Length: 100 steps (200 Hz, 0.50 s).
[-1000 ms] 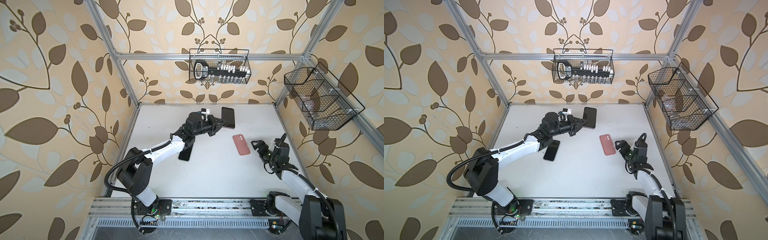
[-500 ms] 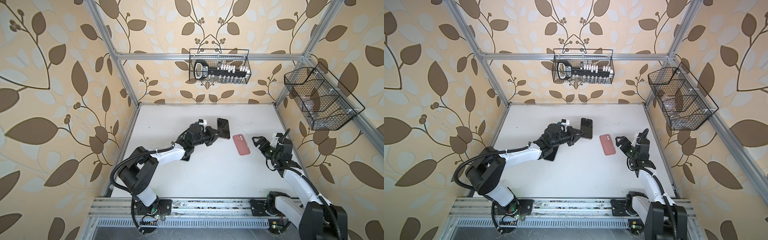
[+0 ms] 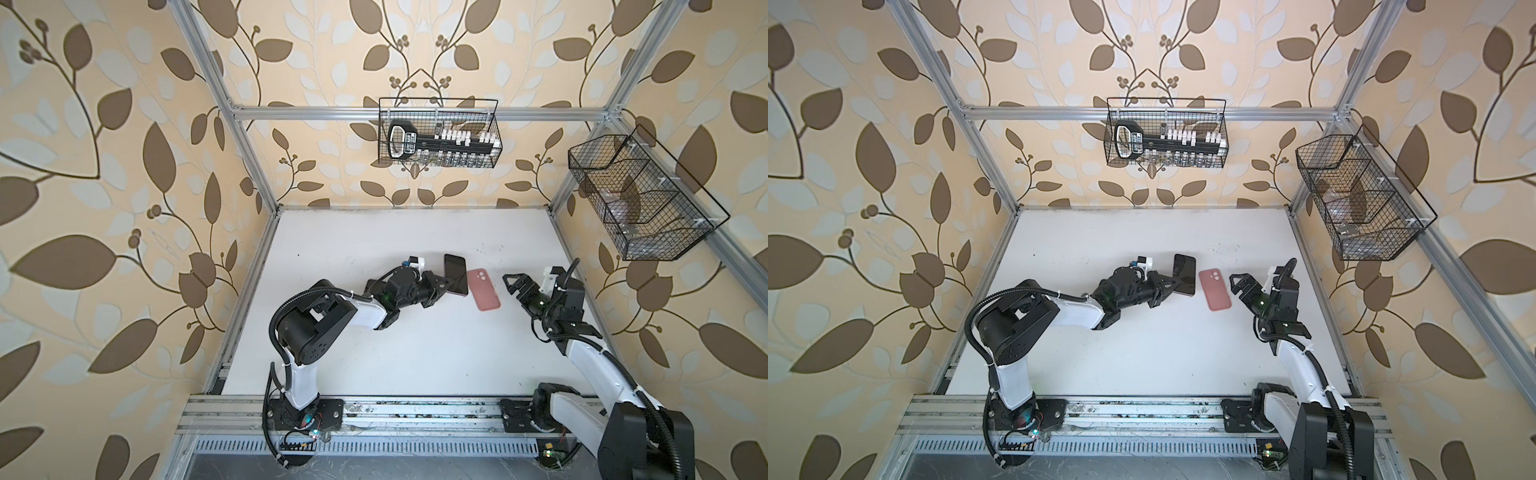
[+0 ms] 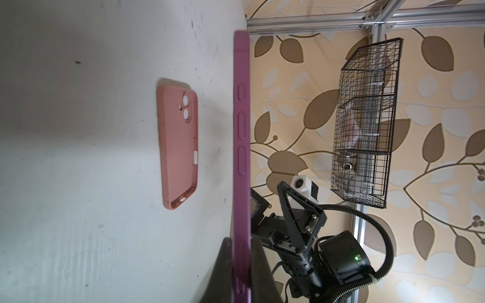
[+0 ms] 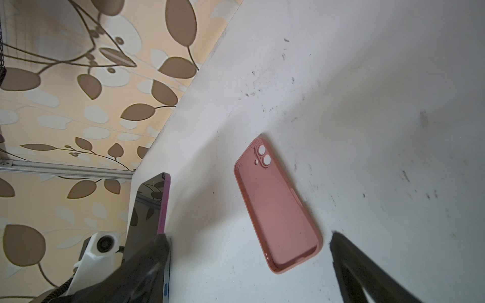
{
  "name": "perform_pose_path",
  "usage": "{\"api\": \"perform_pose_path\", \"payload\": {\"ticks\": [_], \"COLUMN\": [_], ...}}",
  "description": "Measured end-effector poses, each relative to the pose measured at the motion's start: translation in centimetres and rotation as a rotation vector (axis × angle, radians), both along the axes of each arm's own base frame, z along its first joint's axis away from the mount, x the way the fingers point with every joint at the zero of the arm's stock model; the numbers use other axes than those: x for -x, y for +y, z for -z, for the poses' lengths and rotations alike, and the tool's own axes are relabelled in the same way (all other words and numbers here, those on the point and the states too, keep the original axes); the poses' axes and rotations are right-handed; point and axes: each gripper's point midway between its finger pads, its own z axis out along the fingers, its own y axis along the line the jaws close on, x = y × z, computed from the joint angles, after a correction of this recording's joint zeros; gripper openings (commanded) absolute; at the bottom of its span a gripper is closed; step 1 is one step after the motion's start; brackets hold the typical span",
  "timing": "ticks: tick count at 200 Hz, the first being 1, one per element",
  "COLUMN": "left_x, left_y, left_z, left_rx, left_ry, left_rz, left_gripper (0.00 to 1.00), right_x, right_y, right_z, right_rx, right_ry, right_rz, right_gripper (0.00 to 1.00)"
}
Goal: Take the phone out of the phone case
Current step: Place the phone case at the middle-right of the table, then place the phone at the center of the table.
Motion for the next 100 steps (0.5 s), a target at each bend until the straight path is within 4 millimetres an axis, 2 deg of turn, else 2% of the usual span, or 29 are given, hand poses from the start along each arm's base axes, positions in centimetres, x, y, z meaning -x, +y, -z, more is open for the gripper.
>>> {"api": "perform_pose_path", "payload": {"ticks": [100], "left_x": [-0.3], "left_y": [0.5], "left_z": [4.9], "left_rx": [-0.057], "left_ry": [0.049], "left_rz": [-0.037], "left_gripper": [0.0], "right_x": [-0.1], "right_y": [0.0], "right_z": [-0.3], "right_rx": [-0.004], "right_ry": [-0.014], "right_rz": [-0.005], "right_gripper": [0.97]}}
